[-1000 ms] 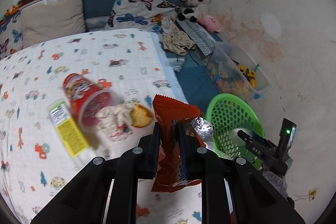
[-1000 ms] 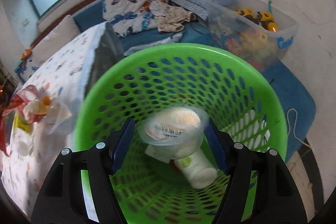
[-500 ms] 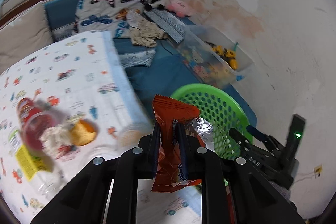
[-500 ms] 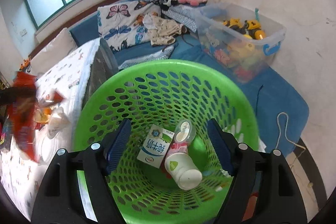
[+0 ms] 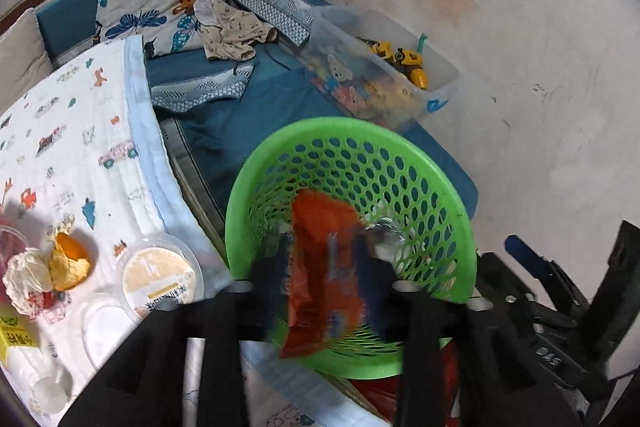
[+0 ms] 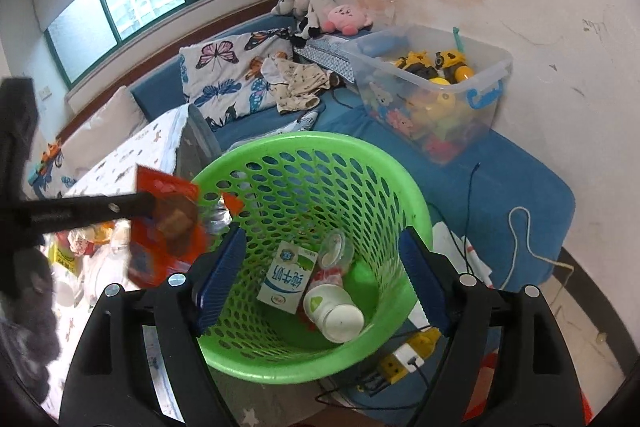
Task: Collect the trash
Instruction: 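Lower the Oreo wrapper into the green basket and open the left tool, then grasp the clear yellow-label bottle with the left tool while the right grasps another dessert cup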
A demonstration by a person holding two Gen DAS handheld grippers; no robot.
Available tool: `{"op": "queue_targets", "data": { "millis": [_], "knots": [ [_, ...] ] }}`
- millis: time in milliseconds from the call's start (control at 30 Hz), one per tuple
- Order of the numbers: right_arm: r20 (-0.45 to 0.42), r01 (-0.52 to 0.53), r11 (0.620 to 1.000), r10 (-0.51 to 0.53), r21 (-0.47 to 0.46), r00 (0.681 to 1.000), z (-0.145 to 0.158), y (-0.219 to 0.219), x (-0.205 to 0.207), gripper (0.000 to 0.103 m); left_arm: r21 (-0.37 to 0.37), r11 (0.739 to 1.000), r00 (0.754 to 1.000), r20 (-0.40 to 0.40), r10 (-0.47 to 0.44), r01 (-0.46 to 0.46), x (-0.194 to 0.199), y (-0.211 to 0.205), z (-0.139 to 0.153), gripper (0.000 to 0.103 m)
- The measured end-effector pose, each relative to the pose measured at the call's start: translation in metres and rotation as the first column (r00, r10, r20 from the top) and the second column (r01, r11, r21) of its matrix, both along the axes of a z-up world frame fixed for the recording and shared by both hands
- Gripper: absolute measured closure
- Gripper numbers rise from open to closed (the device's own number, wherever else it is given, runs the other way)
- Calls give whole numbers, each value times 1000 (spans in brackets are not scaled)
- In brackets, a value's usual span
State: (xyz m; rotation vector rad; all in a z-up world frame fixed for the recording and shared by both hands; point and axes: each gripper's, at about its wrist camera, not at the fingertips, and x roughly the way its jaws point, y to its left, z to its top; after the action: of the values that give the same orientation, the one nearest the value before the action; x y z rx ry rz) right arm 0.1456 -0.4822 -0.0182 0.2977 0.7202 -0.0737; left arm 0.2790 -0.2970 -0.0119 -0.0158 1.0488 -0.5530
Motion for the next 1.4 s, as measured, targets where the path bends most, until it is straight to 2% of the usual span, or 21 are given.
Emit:
{"op": "queue_targets", "data": {
  "millis": [33, 167, 367, 600, 767, 900, 1000, 1133, 1267, 1333, 1400],
  "knots": [
    [2, 1, 1000, -1, 0, 1000, 1, 0, -1, 24, -7, 1000, 1000, 10, -2, 2, -2, 0, -1, 50],
    [10, -1, 1000, 1, 20, 1000, 1, 2, -6, 24, -2, 1000, 1000, 19, -13, 13, -6, 2, -2, 50],
    [22, -25, 999, 24, 31, 999, 6, 15, -13, 24, -6, 1000, 999, 53, 9, -8, -18, 28, 8, 50],
    [34, -81, 996, 80, 43, 996, 9, 43, -17, 22, -24, 994, 992, 62, 108, -106, -36, 83, 14, 50],
    [32, -128, 991, 127, 48, 991, 9, 64, -15, 22, 1, 976, 973, 67, 219, -220, -47, 128, 13, 50],
    [30, -168, 985, 166, 50, 986, 7, 82, -11, 22, 20, 945, 943, 78, 323, -325, -50, 166, 12, 50],
    [31, -190, 980, 189, 50, 981, 7, 92, -10, 22, 31, 908, 906, 85, 414, -418, -51, 198, 10, 50],
    [36, -224, 973, 222, 48, 974, 10, 105, -6, 22, 54, 840, 840, 90, 534, -540, -43, 238, 5, 44],
    [35, -256, 966, 255, 43, 966, 11, 116, -3, 22, 77, 768, 772, 62, 632, -635, -29, 269, -7, 44],
    [29, -270, 962, 269, 45, 963, 10, 121, -1, 22, 94, 743, 748, 57, 661, -663, -22, 278, -13, 44],
    [24, -286, 957, 285, 38, 958, 8, 128, 1, 22, 103, 729, 735, 43, 677, -677, -16, 287, -19, 43]
  ]
}}
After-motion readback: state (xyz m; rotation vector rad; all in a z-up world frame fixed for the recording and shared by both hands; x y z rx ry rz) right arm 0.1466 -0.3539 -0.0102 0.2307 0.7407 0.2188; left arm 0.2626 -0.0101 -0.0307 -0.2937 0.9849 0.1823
